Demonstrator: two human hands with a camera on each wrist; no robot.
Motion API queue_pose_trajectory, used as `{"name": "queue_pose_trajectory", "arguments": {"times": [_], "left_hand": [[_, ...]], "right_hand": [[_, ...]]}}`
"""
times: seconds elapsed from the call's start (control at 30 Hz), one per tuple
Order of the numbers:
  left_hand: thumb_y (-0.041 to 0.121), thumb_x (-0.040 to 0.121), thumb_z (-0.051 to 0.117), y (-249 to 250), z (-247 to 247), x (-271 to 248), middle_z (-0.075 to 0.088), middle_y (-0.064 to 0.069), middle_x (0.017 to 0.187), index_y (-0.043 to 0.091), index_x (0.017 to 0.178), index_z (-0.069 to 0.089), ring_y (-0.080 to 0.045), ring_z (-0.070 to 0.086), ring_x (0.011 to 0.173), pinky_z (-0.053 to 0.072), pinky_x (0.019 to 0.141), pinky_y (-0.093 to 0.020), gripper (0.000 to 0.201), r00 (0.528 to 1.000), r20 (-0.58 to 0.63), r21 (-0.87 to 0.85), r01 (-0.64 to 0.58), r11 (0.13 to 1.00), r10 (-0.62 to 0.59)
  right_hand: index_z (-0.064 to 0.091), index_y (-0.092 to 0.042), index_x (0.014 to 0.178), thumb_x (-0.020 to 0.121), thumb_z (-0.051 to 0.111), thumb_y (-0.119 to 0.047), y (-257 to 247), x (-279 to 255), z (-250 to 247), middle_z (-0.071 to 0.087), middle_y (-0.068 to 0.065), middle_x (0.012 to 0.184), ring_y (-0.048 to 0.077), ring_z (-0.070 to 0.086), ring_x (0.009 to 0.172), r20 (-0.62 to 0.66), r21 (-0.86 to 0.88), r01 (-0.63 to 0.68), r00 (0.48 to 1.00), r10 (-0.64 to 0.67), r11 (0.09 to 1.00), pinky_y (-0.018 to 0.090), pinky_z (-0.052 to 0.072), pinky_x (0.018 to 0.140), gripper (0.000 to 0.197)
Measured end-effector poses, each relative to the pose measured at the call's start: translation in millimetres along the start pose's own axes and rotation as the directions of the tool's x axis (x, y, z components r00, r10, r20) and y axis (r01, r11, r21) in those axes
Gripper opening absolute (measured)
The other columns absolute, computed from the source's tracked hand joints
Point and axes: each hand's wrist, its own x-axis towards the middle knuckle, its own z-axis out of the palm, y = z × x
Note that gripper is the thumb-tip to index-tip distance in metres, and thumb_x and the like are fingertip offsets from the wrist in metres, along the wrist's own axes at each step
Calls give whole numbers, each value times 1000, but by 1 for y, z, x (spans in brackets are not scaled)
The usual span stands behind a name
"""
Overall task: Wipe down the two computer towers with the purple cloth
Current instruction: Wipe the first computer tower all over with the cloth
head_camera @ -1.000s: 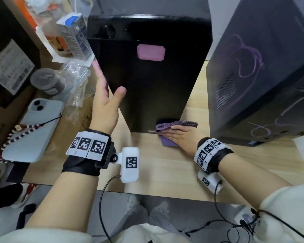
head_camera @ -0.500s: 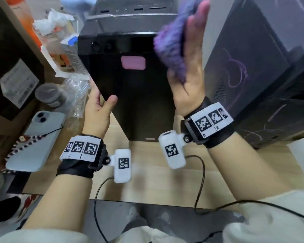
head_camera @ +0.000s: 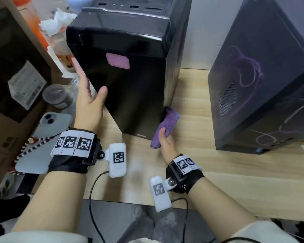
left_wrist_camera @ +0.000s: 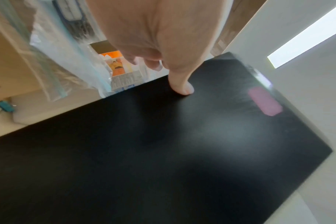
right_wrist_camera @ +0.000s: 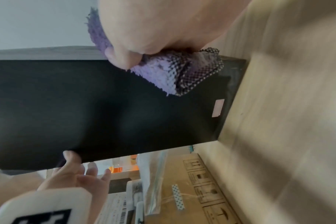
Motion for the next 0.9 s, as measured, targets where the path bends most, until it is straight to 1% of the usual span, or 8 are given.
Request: {"name": "queue_pose_trajectory", "arguments": {"times": [0.1,0.23,0.3,0.37,0.5,0.63,0.77,0.9], "left_hand": [[5,91,55,31,-2,3,-12,-31,154,-11,143,-10,-37,-9,146,-5,122,-42,85,984,-25,117,-174,978,178],[28,92,56,82,8,10,4,-31,155,-5,146,13,-45,-2,145,-4,114,-64,77,914,78,301,-403,864,398],[35,93,48,101,16,19,11,-24,157,0,147,16,-37,2,146,-7,114,-56,72,870,181,341,-493,800,459],[40,94,41,108,25,29,22,-13,157,5,148,20,-26,11,147,-7,115,-46,67,858,213,345,-513,786,467],[44,94,41,102,34,31,48,7,143,22,141,42,-11,33,138,-1,114,-36,52,849,203,445,-524,726,488],[46,91,48,99,38,29,51,10,139,24,137,47,-9,34,135,1,113,-34,51,834,187,459,-542,704,519],[48,85,58,97,43,26,47,8,144,19,140,42,-10,31,138,-4,114,-31,65,827,172,488,-543,683,535],[45,83,61,100,44,23,42,2,148,14,143,37,-14,28,140,0,114,-41,71,834,167,498,-532,685,526]], "right_hand": [[37,-13,132,102,25,-20,-11,3,10,42,-2,124,9,40,121,4,103,6,1000,-6,995,-3,29,87,33],[34,-15,135,93,37,-51,-80,3,14,46,-5,132,3,43,121,-32,195,276,961,-275,941,4,31,103,55],[32,-31,125,71,39,-77,-121,2,11,43,-23,121,-10,45,113,-17,182,390,919,-394,903,1,31,101,71],[34,-32,121,68,37,-73,-152,3,6,46,-23,117,-20,48,103,2,256,402,909,-417,879,1,34,99,67],[33,-12,140,57,56,-81,-159,12,-4,44,4,141,14,39,134,-43,337,319,945,-324,886,34,26,117,111],[27,-9,144,88,36,-60,-115,25,-7,36,10,149,20,37,137,1,310,76,997,-80,948,40,25,118,76],[29,-15,144,47,45,-92,-58,31,-10,39,6,148,23,37,137,14,190,-151,988,152,970,42,27,117,125],[29,-14,144,62,42,-73,-79,14,-14,34,5,150,16,36,136,69,194,-45,997,32,980,38,25,118,102]]}}
